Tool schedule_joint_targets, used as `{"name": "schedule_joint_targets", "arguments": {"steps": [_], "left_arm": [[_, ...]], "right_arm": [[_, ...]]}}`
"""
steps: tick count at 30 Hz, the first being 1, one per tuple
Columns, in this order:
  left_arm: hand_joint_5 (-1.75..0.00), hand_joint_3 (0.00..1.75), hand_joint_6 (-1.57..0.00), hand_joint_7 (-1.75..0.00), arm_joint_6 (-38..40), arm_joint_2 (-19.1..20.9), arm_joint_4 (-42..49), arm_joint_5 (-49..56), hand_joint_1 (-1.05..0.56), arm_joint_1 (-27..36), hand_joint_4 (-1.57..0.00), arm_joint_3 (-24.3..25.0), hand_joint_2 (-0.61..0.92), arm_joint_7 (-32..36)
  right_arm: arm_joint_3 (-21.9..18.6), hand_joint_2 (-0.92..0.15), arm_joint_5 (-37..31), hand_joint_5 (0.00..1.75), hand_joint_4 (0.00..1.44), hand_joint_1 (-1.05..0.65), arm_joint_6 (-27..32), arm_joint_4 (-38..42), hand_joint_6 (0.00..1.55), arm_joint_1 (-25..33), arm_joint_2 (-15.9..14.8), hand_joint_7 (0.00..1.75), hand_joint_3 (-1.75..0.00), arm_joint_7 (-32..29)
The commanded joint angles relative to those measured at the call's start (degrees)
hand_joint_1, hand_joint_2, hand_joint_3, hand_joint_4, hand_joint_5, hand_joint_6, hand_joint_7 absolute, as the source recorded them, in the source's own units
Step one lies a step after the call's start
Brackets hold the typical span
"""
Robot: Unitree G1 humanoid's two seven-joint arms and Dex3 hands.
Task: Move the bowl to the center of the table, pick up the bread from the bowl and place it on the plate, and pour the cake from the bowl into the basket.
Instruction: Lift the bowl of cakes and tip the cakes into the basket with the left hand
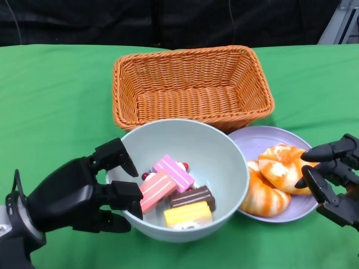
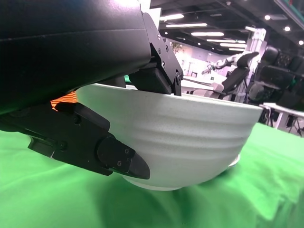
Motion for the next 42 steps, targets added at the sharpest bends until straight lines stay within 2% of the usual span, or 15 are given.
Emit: {"name": "schedule_joint_targets", "arguments": {"steps": [1,7,8,9,10,12,19,24,42], "left_arm": [[-1.65,0.22,-0.93,-0.99,-1.9,-0.1,-1.7,-5.3,-0.25,1.3,-0.83,2.9,0.90,-3.5],[-1.74,0.28,-0.93,-1.01,-3.4,-1.7,-3.3,-12.9,-0.26,3.0,-0.80,6.5,0.88,-11.2],[-1.75,0.44,-0.92,-1.04,-3.6,-2.1,-3.3,-14.2,-0.24,3.1,-0.81,6.9,0.80,-12.6],[-1.75,0.74,-0.91,-1.07,-3.7,-2.5,-3.2,-15.2,-0.22,3.2,-0.82,7.3,0.64,-13.9],[-1.75,0.87,-0.90,-1.08,-3.8,-2.8,-3.2,-16.1,-0.20,3.3,-0.82,7.7,0.57,-15.1],[-1.75,1.01,-0.90,-1.09,-3.6,-3.3,-3.6,-17.9,-0.19,3.3,-0.83,8.7,0.49,-17.6],[-1.75,1.08,-0.93,-1.09,-3.4,-5.7,-4.1,-21.7,-0.19,2.8,-0.85,11.8,0.43,-24.3],[-1.75,1.22,-0.96,-1.06,-2.2,-7.8,-4.7,-23.1,-0.13,2.3,-0.85,14.1,0.34,-27.5],[-1.75,1.32,-0.99,-1.04,0.7,-13.1,-3.8,-24.8,-0.13,-0.6,-0.89,18.8,0.30,-31.6]], "right_arm": [[-0.4,-0.67,0.5,1.38,0.78,-0.12,-0.7,0.7,0.80,-0.3,0.0,0.97,-0.67,0.1],[-0.4,-0.67,-0.2,1.37,0.77,-0.14,-1.0,0.9,0.80,-0.3,-0.1,0.97,-0.64,-0.2],[-0.4,-0.68,0.0,1.37,0.78,-0.14,-0.9,0.8,0.80,-0.3,0.0,0.97,-0.64,-0.2],[-0.4,-0.68,0.1,1.37,0.78,-0.13,-0.8,0.7,0.81,-0.3,0.1,0.97,-0.64,-0.2],[-0.4,-0.68,0.2,1.37,0.79,-0.13,-0.7,0.7,0.81,-0.2,0.2,0.97,-0.64,-0.2],[-0.4,-0.68,-0.1,1.37,0.79,-0.13,-1.1,0.9,0.81,-0.2,0.1,0.96,-0.64,-0.3],[-0.4,-0.69,-0.6,1.37,0.80,-0.11,-1.8,1.6,0.82,-0.3,-0.1,0.97,-0.64,0.1],[0.0,-0.65,0.6,1.36,0.81,-0.09,-1.9,1.6,0.82,-0.1,0.3,0.97,-0.73,1.1],[1.0,-0.62,-2.3,1.37,0.79,-0.09,-3.5,2.4,0.81,0.2,0.4,0.99,-0.78,0.1]]}}
